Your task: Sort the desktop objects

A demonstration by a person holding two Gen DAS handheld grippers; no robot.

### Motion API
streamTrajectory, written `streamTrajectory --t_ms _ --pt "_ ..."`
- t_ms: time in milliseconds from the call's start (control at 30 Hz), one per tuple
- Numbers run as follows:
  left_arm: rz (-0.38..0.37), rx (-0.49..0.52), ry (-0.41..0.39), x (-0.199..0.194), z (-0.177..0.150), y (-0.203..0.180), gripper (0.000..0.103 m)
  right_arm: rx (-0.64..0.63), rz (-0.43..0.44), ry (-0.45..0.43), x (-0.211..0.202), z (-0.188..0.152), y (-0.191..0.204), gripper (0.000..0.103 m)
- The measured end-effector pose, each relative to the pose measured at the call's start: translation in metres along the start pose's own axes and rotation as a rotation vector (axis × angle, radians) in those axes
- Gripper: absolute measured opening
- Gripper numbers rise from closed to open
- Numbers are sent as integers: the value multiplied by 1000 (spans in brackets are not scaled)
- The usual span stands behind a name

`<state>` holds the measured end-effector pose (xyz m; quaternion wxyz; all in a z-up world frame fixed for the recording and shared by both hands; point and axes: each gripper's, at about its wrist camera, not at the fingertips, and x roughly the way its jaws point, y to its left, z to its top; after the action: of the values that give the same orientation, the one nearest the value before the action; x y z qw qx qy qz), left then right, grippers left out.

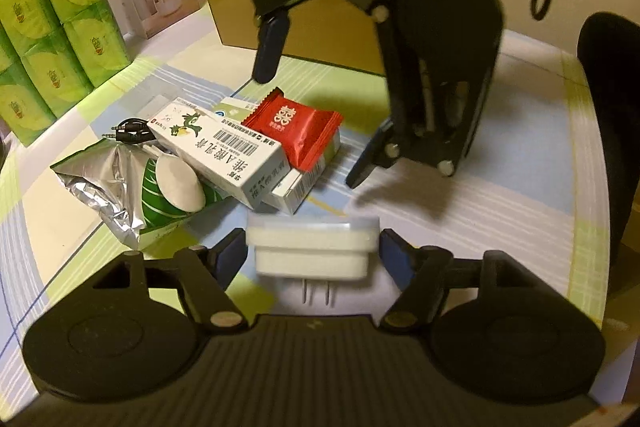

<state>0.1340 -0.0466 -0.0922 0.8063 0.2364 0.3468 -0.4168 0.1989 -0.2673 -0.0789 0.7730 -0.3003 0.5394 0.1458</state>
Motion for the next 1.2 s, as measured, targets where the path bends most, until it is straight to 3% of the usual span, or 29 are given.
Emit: streamTrajectory --t_ms 167,367,533,633,967,1033,1200 --pt "-17 -30 -25 -3 3 4 71 13 58 25 8 3 -12 89" --pt "-25 -19 6 2 -1 2 71 12 102 51 15 5 -16 87" --pt "-33 -43 16 3 -3 5 71 49 116 47 13 3 -18 51" --pt "-38 -45 23 4 -3 5 71 72 112 38 6 0 -18 40" --pt "-50 -65 35 6 -4 5 70 92 104 5 -13 -7 8 38" --pt "-44 -84 43 7 -4 7 64 97 99 3 -17 -10 15 38" --pt "-57 -126 27 3 -3 9 61 128 68 1 -23 -20 30 38"
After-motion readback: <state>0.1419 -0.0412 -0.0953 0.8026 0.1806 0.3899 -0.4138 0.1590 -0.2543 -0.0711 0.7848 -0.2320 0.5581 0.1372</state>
